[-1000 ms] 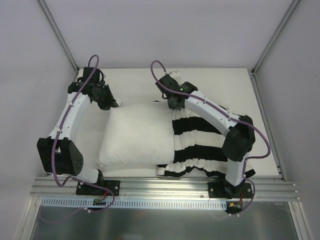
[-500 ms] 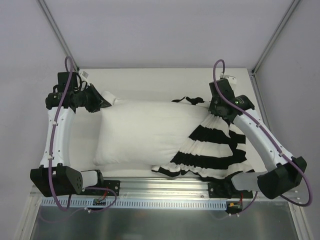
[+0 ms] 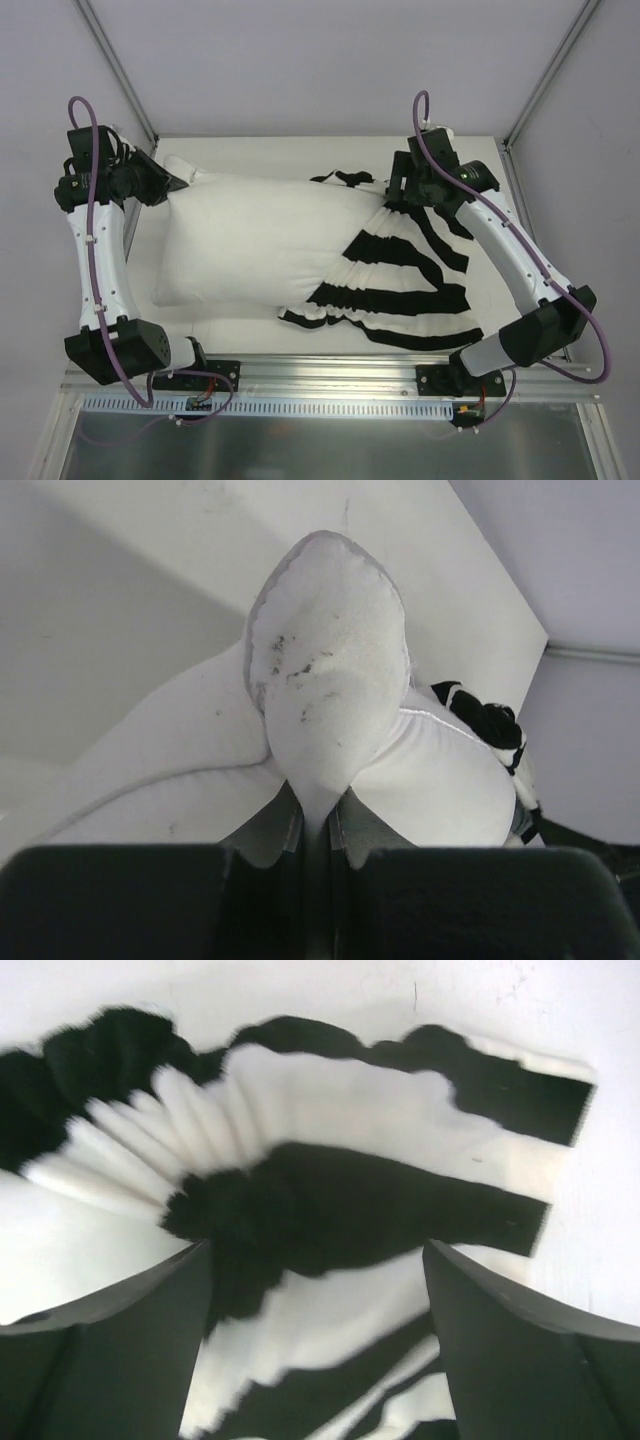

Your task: Remove the pillowcase from the pillow

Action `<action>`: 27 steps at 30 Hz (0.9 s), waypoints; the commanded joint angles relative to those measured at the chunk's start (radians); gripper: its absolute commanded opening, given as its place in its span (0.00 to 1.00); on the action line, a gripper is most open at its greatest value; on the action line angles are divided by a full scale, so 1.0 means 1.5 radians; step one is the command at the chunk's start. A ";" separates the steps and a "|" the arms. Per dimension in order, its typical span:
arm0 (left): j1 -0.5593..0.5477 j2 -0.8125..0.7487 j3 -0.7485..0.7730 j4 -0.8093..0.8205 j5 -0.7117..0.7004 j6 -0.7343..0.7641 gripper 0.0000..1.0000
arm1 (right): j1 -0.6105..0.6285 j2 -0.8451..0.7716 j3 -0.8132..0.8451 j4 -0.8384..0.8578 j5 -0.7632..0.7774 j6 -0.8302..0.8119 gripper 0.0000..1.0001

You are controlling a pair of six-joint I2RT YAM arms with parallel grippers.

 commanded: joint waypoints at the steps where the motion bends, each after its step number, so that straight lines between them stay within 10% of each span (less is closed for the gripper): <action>1: 0.049 0.025 0.035 0.032 -0.030 -0.014 0.00 | -0.013 -0.030 -0.006 -0.044 0.014 -0.040 0.89; 16: 0.134 0.076 0.050 0.032 -0.048 -0.009 0.00 | -0.057 -0.380 -0.514 0.039 -0.160 0.067 0.96; 21: 0.133 0.078 0.042 0.034 -0.030 -0.014 0.00 | 0.122 -0.455 -0.602 0.146 -0.200 0.060 0.98; 27: 0.133 0.075 0.038 0.040 -0.017 -0.024 0.00 | 0.264 -0.294 -0.581 0.203 -0.091 0.056 1.00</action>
